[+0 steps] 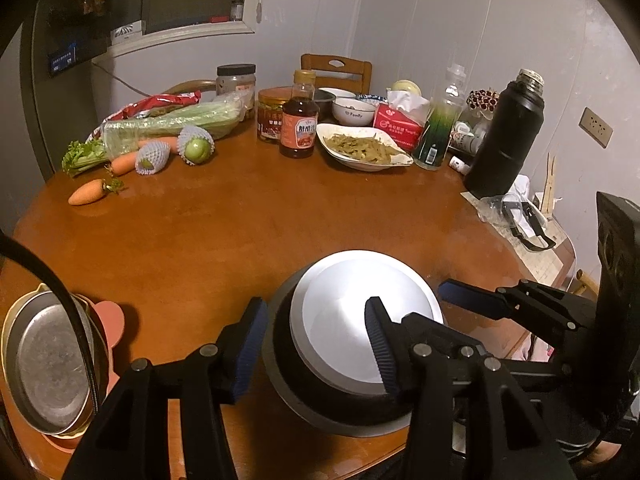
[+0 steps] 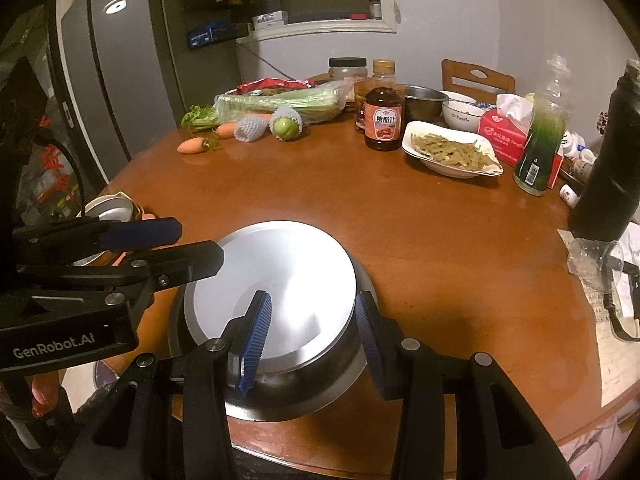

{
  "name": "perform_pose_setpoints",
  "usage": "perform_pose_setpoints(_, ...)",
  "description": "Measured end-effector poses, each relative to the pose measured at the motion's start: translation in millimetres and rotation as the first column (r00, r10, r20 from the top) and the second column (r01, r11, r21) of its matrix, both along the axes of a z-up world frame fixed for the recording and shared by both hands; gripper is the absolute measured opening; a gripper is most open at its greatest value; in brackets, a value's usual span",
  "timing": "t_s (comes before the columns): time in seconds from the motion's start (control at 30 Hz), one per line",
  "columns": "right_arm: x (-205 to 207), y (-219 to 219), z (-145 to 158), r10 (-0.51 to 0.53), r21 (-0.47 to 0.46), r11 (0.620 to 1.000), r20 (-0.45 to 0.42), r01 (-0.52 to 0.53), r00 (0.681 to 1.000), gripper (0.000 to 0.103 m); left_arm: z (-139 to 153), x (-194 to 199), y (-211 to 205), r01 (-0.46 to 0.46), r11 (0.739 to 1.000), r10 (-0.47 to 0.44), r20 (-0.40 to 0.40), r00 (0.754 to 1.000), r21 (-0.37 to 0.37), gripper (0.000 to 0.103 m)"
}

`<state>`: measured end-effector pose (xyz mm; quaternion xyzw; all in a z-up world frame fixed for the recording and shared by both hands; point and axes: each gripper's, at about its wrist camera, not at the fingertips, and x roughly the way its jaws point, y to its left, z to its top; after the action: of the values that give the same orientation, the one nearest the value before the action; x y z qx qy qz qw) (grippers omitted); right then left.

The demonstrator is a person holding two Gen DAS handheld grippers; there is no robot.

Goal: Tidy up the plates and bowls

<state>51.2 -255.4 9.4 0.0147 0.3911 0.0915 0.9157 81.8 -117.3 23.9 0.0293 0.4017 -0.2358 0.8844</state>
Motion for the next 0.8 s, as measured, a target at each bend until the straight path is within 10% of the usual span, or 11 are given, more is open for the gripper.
perform_pose_setpoints(0.8,7.5,-17.0,-7.1,-0.092,0.041,0.995,-0.029,0.093,0.995,0.06,-11.1,10.7,17.2,-0.043,0.999,0.042,-0.038,0.998,-0.02,0.062)
